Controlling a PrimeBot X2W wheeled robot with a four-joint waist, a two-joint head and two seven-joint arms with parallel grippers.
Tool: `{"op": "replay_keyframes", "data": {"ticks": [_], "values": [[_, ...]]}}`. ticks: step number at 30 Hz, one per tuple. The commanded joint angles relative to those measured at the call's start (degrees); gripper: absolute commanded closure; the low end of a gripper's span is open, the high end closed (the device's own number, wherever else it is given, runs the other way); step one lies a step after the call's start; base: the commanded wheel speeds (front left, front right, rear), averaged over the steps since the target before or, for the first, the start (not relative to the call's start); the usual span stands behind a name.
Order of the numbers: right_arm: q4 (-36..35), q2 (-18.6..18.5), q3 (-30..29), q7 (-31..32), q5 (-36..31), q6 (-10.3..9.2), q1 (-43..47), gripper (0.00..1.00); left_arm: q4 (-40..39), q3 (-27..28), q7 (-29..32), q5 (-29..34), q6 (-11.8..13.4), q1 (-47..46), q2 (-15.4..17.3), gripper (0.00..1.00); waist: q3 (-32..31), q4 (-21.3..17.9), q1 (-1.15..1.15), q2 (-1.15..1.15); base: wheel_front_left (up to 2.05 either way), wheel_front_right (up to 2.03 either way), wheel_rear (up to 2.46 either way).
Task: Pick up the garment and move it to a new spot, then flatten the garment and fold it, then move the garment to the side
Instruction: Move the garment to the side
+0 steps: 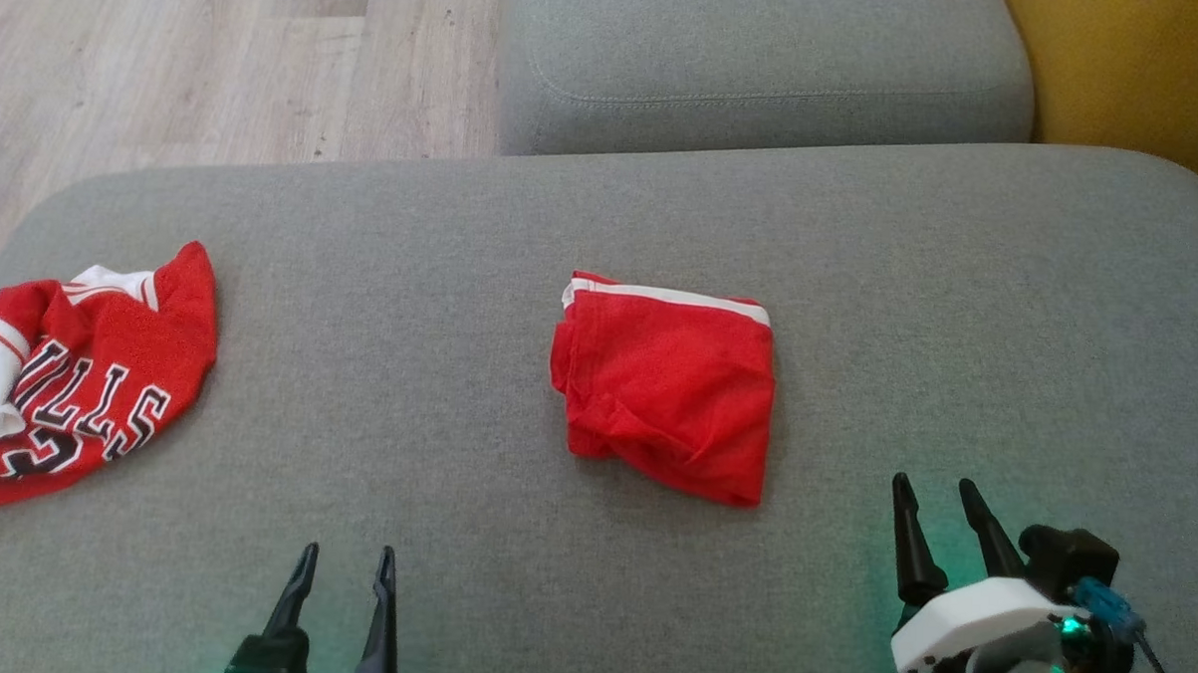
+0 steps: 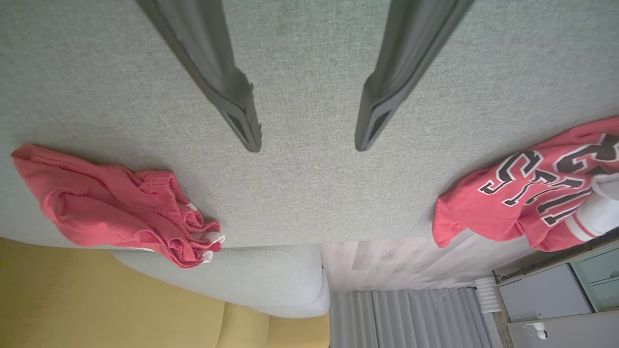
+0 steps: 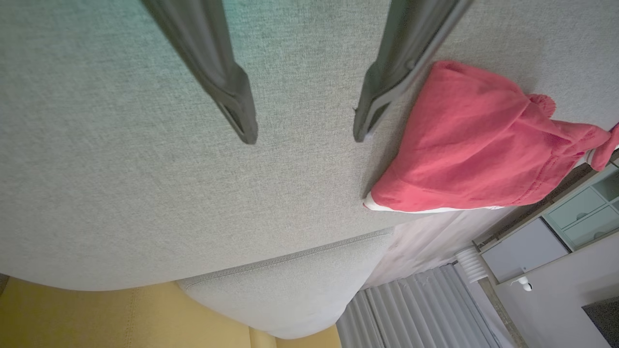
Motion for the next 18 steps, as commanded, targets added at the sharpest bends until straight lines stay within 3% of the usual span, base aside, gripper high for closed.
{"op": "replay_keyframes", "data": {"ticks": [1, 10, 18], "values": [[-1.9, 0.0, 1.8, -0.6, 0.3, -0.04, -2.2, 0.00, -1.7, 1.0, -0.5, 0.1, 0.1, -2.4, 0.2, 0.00, 0.0, 0.1, 0.00, 0.00, 0.00, 0.00, 0.00], [-1.4, 0.0, 4.0, -0.6, 2.2, -0.04, -4.7, 0.00, -1.4, 0.0, -0.5, 0.0, -0.4, -3.1, 0.2, 0.00, 0.9, 1.5, 0.00, 0.00, 0.00, 0.00, 0.00], [2.8, 0.0, 7.6, -0.6, 2.9, -0.04, -13.0, 0.00, -1.1, -2.4, -0.5, -1.5, -1.2, -4.0, 0.2, 0.00, 3.4, 5.5, 0.00, 0.00, 0.00, 0.00, 0.00]]}}
